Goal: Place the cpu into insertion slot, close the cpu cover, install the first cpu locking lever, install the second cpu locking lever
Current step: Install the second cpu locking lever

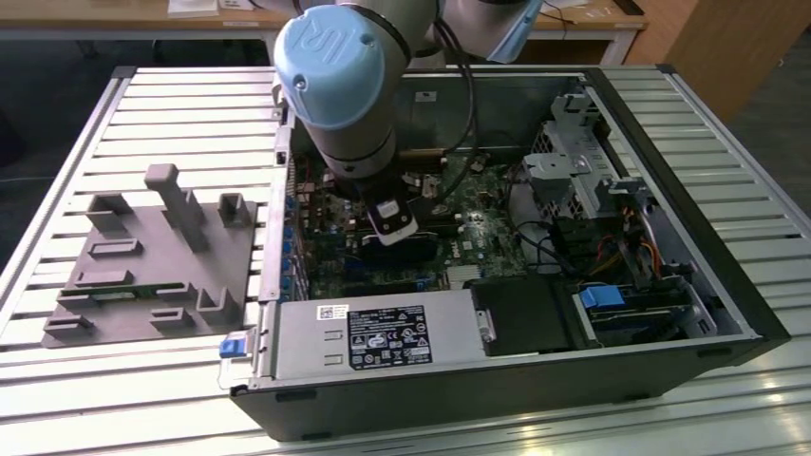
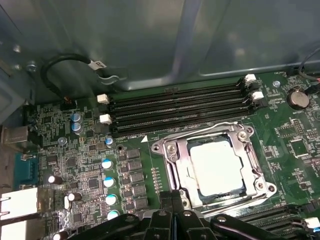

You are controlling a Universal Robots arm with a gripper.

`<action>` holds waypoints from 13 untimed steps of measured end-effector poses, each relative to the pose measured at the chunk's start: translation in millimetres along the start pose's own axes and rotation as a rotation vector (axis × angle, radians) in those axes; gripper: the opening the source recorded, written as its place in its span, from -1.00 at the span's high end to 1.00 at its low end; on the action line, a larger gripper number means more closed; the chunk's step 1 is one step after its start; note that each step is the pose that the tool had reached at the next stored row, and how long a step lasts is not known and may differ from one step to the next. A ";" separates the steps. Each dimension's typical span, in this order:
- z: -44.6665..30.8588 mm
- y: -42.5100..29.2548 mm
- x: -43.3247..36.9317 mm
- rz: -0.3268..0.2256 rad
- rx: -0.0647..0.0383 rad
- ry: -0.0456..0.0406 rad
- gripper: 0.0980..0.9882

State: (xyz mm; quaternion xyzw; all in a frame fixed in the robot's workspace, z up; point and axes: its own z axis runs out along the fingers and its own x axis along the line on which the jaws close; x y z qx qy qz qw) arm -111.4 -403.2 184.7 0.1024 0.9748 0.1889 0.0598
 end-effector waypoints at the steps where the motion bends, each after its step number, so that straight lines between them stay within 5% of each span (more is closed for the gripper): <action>1: 0.5 -0.3 0.1 0.000 0.000 0.0002 0.98; 13: 1.9 -0.8 0.1 -0.002 0.009 -0.0017 0.98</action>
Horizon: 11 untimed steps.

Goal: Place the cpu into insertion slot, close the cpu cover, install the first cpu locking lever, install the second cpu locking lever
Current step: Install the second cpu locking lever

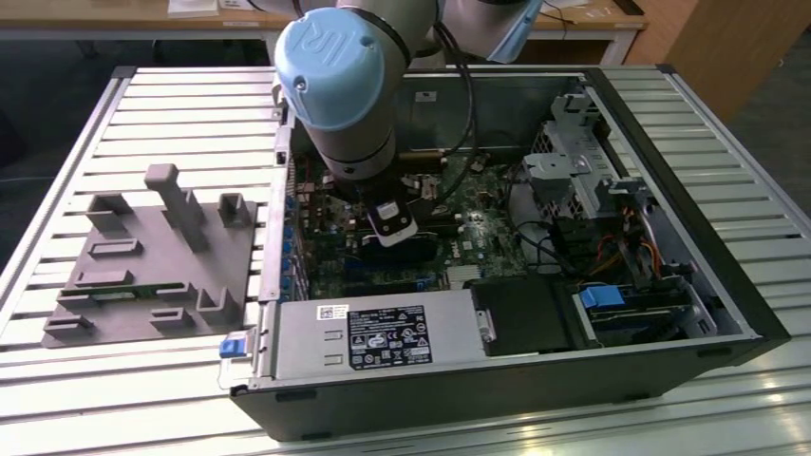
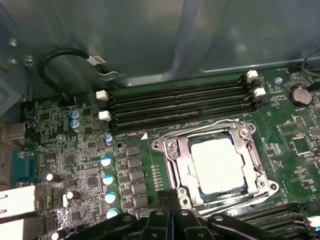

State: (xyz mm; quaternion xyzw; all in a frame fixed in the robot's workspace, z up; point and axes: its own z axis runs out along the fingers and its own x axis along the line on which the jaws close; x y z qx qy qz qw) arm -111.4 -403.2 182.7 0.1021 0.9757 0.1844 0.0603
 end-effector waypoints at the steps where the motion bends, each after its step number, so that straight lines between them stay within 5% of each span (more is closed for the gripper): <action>1: -0.7 0.3 -0.1 0.000 0.000 -0.0001 0.98; 11: -27.8 11.6 -3.6 0.001 0.001 -0.0008 0.98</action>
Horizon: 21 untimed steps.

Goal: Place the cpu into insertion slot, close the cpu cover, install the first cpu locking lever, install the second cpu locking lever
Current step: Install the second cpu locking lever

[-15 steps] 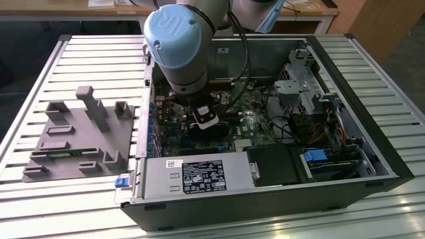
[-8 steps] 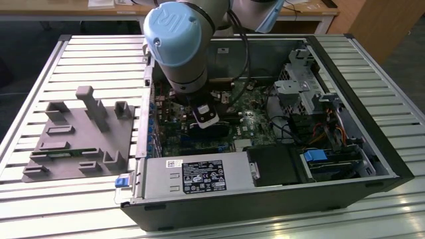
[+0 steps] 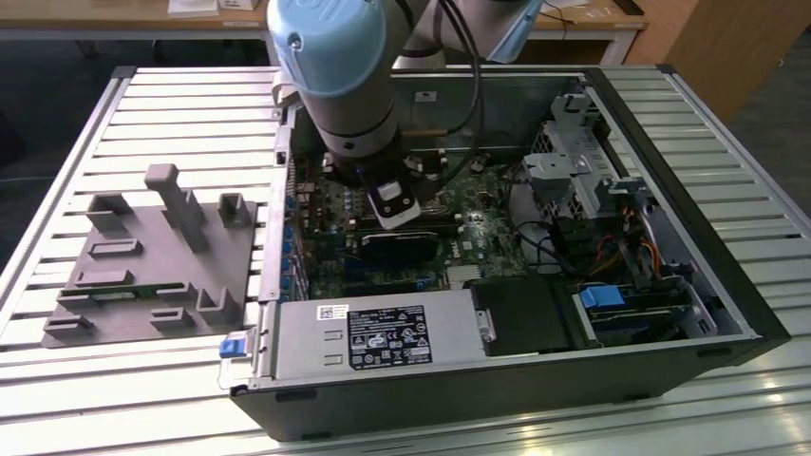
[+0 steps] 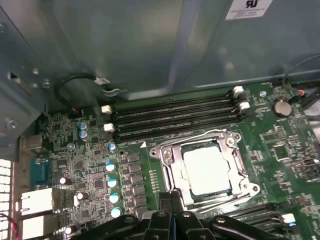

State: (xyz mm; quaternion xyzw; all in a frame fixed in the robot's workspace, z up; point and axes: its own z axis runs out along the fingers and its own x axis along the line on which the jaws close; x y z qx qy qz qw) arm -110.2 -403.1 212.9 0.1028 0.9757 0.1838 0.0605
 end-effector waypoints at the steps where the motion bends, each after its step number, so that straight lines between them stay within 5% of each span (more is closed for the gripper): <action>1: -0.5 0.4 -0.8 0.001 0.004 -0.0014 0.98; 4: -0.9 1.1 -3.4 0.007 0.023 -0.0077 0.98; 11: 0.8 4.0 -12.1 0.004 0.097 -0.0258 0.98; 18: 5.3 13.3 -20.9 0.003 0.106 -0.0273 0.98; 21: 7.5 18.6 -22.3 0.000 0.126 -0.0311 0.98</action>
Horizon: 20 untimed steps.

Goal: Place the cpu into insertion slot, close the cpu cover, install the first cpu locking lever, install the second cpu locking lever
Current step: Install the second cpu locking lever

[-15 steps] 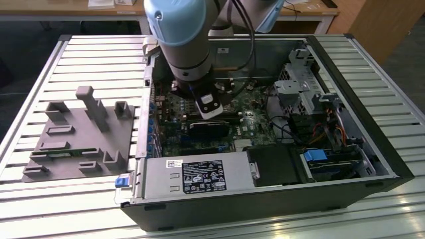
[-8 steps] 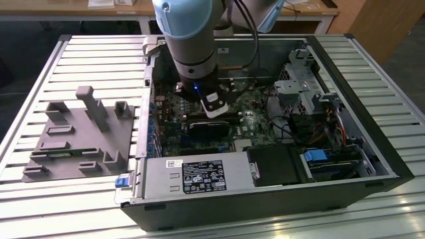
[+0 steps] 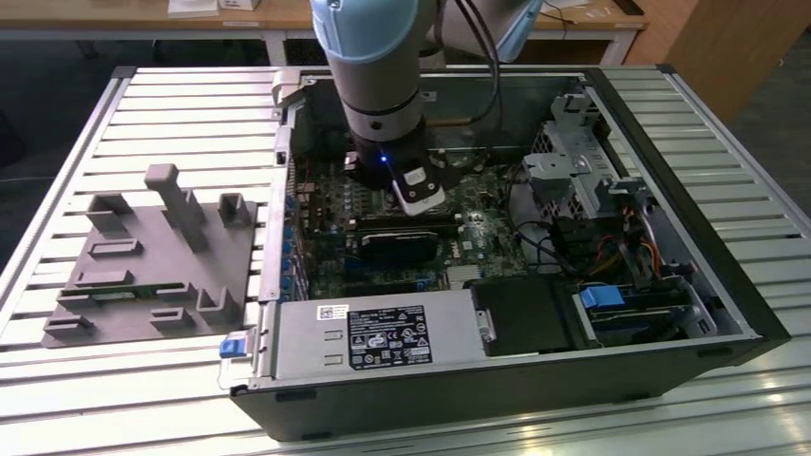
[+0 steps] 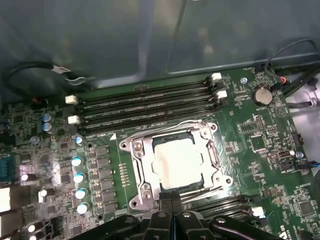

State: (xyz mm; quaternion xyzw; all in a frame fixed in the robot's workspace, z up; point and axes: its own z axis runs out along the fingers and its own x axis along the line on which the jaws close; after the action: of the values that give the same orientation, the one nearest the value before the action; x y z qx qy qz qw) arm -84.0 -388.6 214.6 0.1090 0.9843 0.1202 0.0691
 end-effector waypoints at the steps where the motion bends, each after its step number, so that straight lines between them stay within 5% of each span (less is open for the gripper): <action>1: 0.5 1.3 -0.8 -0.001 0.007 -0.0013 0.98; 7: 3.2 10.6 -3.9 -0.008 0.054 -0.0077 0.98; 20: 7.7 26.6 -5.3 -0.014 0.063 -0.0070 0.98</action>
State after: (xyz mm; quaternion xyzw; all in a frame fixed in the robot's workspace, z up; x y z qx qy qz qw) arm -72.4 -362.9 214.5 0.1044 0.9882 0.0880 0.0700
